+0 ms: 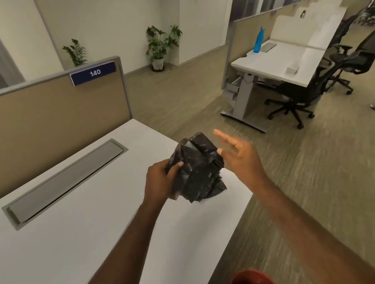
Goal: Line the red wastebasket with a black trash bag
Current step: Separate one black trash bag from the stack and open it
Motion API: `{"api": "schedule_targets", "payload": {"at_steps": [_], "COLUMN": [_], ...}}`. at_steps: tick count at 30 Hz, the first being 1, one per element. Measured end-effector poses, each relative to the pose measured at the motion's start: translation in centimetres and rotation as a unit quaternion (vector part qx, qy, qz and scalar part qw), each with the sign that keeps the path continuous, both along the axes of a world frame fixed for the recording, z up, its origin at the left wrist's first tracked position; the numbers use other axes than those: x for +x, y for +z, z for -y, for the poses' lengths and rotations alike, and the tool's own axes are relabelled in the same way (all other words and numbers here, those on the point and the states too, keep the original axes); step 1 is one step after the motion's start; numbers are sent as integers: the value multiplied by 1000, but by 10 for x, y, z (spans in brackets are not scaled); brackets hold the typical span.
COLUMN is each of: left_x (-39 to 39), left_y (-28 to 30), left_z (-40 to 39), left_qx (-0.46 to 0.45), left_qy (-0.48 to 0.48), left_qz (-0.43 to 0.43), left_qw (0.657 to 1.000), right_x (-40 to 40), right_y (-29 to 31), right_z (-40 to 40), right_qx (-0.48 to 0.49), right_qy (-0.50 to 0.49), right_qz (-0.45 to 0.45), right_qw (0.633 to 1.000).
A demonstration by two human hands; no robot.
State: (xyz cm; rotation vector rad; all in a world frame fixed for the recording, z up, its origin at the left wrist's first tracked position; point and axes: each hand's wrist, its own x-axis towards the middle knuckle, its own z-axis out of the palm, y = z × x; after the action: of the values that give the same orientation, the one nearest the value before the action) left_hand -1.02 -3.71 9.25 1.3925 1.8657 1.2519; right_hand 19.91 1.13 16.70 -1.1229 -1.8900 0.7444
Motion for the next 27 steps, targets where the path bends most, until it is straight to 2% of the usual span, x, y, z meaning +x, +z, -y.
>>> {"api": "schedule_targets", "payload": {"at_steps": [2, 4, 8, 13, 20, 24, 27], "left_x": [4, 10, 28, 57, 79, 105, 135], "left_y": [8, 16, 30, 41, 25, 20, 7], "left_z": [8, 16, 37, 63, 100, 117, 133], "left_qx": [11, 27, 3, -29, -71, -128, -190], "left_qy": [28, 40, -7, -58, -21, 14, 41], "left_qz": [56, 119, 207, 210, 215, 237, 212], "left_qw": [998, 992, 978, 976, 974, 963, 958], "right_x": [4, 7, 3, 6, 64, 119, 160], "right_y": [4, 0, -7, -12, -12, -13, -14], "right_z": [12, 24, 43, 49, 60, 60, 55], "right_qx": [-49, -74, -125, -93, -132, -166, -173], "right_qy": [-77, -110, -61, -82, -123, -133, -131], "right_qz": [-77, -84, -43, 19, -91, -135, -146], "right_qw": [993, 988, 989, 992, 979, 968, 965]}}
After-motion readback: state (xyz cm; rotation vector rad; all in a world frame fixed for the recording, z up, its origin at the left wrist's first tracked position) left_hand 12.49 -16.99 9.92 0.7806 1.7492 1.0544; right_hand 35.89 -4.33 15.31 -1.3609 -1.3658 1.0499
